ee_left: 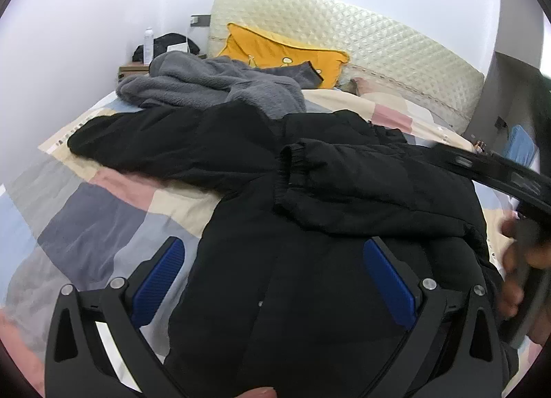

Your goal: Fold large clothes

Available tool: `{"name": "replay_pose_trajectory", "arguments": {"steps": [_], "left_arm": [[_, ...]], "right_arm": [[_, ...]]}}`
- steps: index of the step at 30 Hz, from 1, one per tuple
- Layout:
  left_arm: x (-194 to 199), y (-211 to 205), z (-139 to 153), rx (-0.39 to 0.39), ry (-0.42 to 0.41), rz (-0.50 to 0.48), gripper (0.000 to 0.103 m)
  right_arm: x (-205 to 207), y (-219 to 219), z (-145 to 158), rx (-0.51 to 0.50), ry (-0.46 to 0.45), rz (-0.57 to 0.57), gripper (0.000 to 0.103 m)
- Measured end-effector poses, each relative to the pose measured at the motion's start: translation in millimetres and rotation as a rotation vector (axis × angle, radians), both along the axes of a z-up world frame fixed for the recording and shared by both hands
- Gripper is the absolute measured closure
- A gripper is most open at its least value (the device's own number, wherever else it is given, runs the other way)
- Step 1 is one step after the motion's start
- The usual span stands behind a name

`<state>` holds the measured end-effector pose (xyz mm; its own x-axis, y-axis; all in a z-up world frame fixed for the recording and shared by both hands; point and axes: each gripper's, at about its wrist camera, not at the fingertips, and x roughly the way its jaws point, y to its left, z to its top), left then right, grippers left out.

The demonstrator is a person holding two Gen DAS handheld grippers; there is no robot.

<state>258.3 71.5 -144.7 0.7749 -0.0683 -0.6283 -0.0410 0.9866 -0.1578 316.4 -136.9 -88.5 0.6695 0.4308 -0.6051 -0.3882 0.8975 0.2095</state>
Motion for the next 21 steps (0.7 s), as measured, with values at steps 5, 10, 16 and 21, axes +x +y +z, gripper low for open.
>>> {"name": "replay_pose_trajectory", "arguments": {"steps": [5,10,16,21], "left_arm": [[1.1,-17.3,6.4,0.007,-0.019,-0.062,0.000],[7.3,-36.4,9.3,0.006,-0.046,-0.127,0.000],[32.6,-58.7,18.4,0.066,-0.054,-0.192,0.000],[58.6,-73.0,22.1,0.194,-0.112,-0.193,0.000]], "right_arm": [[-35.2,-81.3,1.1,-0.070,-0.029,-0.176,0.024],[-50.4,-153.5,-13.5,-0.039,0.022,-0.344,0.024],[-49.7,-198.4,-19.4,0.018,0.016,-0.427,0.024],[-37.3,-205.8,-37.1,-0.060,0.027,-0.402,0.024]]}}
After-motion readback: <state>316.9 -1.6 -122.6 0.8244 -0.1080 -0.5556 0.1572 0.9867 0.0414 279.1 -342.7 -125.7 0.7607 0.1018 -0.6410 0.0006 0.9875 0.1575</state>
